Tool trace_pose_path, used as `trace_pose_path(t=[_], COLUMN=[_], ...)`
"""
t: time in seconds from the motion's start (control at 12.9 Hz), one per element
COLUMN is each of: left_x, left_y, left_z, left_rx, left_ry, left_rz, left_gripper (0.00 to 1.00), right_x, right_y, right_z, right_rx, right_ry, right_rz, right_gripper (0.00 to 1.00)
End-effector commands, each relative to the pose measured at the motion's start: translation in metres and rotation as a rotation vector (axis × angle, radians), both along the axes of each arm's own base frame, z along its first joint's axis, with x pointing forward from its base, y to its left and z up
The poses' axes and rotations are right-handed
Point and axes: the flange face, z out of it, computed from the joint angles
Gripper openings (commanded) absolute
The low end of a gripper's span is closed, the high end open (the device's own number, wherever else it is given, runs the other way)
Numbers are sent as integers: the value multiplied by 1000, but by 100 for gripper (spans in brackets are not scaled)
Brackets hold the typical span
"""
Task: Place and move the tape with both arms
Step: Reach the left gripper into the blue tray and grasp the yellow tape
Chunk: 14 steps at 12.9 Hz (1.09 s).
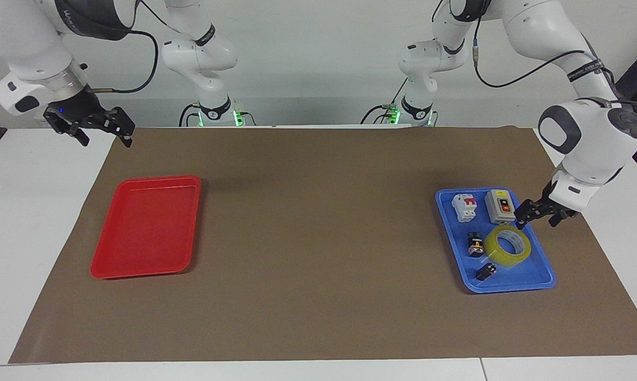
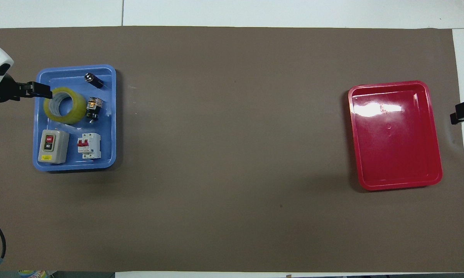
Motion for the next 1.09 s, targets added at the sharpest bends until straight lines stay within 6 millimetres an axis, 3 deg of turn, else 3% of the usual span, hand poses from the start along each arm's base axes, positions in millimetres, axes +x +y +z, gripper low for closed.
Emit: trace_pose_path(t=[0.0, 0.16, 0.31, 0.54, 0.62, 0.7, 0.85, 0.93, 1.01], left_x=[5, 7, -3, -9, -11, -11, -20, -22, -23], left_y=[14, 12, 12, 14, 22, 22, 20, 21, 22], left_z=[-24, -51, -69, -84, -86, -87, -97, -100, -101], left_rx=[-10, -12, -14, -18, -18, -19, -17, -16, -16], left_ry=[-21, -9, 6, 35, 38, 39, 38, 32, 34], left_rz=[14, 16, 20, 27, 39, 41, 38, 43, 43], left_gripper=[100, 100, 98, 89, 76, 48, 12, 0, 0], right_x=[-6, -6, -6, -6, -6, -6, -6, -6, -6], right_y=[-2, -2, -2, -2, -2, -2, -2, -2, -2], right_z=[0, 0, 0, 0, 0, 0, 0, 0, 0], right_rx=[24, 24, 24, 24, 24, 24, 24, 24, 24], right_ry=[-5, -5, -5, -5, -5, -5, -5, -5, -5], right_rz=[15, 15, 15, 15, 15, 15, 15, 15, 15], right_gripper=[100, 100, 100, 100, 100, 100, 100, 100, 100])
